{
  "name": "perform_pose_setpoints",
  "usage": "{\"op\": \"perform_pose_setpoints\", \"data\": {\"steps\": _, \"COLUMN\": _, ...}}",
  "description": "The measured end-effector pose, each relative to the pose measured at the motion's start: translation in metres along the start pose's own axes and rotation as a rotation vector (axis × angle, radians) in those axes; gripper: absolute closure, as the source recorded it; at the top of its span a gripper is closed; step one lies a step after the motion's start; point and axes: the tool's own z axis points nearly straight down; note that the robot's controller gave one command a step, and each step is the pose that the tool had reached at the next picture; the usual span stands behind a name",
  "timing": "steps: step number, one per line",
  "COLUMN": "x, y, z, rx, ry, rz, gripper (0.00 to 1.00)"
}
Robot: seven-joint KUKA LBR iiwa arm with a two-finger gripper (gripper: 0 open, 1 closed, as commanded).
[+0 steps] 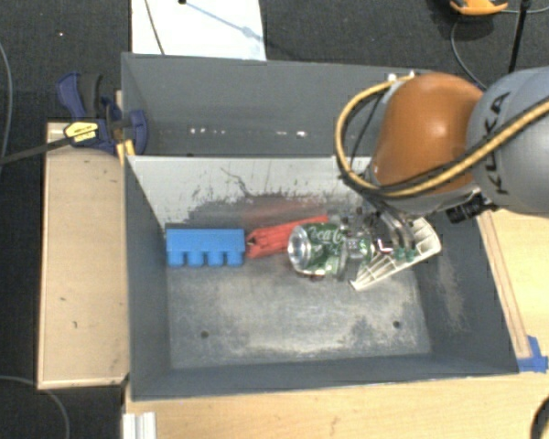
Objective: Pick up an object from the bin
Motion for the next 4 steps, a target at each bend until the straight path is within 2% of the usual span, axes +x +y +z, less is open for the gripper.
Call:
{"op": "perform_pose_setpoints", "data": {"steps": 1, "x": -0.002, "y": 0.000, "z": -0.005, "rx": 0.000, "ry": -0.009, "rz": 0.001, "gripper": 0.00}}
{"op": "perform_pose_setpoints", "data": {"steps": 2, "x": -0.019, "y": -0.035, "z": 0.054, "rx": 0.000, "ry": -0.012, "rz": -0.009, "gripper": 0.00}}
{"op": "perform_pose_setpoints", "data": {"steps": 3, "x": -0.016, "y": -0.072, "z": 0.059, "rx": -0.001, "ry": -0.001, "rz": -0.168, "gripper": 0.00}}
{"op": "perform_pose_setpoints", "data": {"steps": 4, "x": -0.029, "y": -0.124, "z": 0.058, "rx": 0.002, "ry": -0.019, "rz": -0.206, "gripper": 0.00}}
